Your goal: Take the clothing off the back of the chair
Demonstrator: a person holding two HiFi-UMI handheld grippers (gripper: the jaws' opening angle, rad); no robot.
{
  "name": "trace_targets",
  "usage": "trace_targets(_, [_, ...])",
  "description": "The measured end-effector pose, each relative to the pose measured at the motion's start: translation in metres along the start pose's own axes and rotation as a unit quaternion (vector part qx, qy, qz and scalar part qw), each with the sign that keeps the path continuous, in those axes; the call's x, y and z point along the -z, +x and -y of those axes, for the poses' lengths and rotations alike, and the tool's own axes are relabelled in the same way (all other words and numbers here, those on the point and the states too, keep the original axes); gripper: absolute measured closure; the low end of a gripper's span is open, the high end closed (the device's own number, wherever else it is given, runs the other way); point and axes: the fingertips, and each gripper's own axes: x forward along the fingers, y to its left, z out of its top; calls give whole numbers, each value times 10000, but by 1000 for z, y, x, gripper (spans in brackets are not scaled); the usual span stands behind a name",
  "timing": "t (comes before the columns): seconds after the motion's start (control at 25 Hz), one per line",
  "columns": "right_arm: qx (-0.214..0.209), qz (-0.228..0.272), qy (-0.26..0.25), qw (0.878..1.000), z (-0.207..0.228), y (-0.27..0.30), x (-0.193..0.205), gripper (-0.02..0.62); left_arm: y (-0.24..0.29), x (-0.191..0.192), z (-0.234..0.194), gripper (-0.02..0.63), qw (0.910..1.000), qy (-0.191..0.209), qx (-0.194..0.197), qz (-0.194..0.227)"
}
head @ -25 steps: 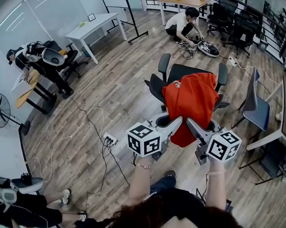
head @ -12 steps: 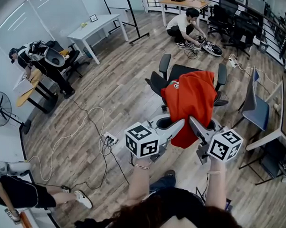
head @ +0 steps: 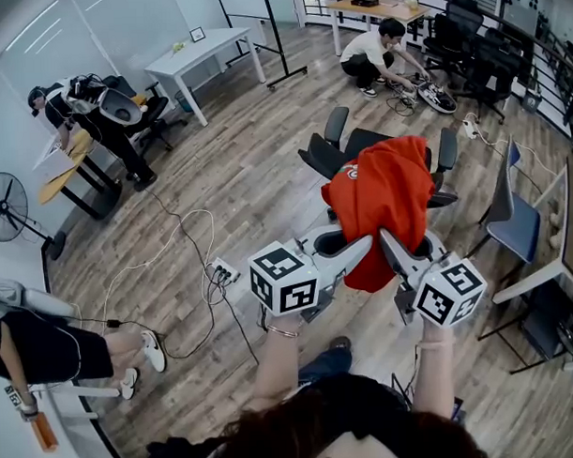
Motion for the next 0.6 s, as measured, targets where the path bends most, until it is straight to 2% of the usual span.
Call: trace_targets(0.6, [-100, 135, -249, 9995, -43, -40, -6, 495, -25, 0, 52, 535, 9996, 109, -139, 218])
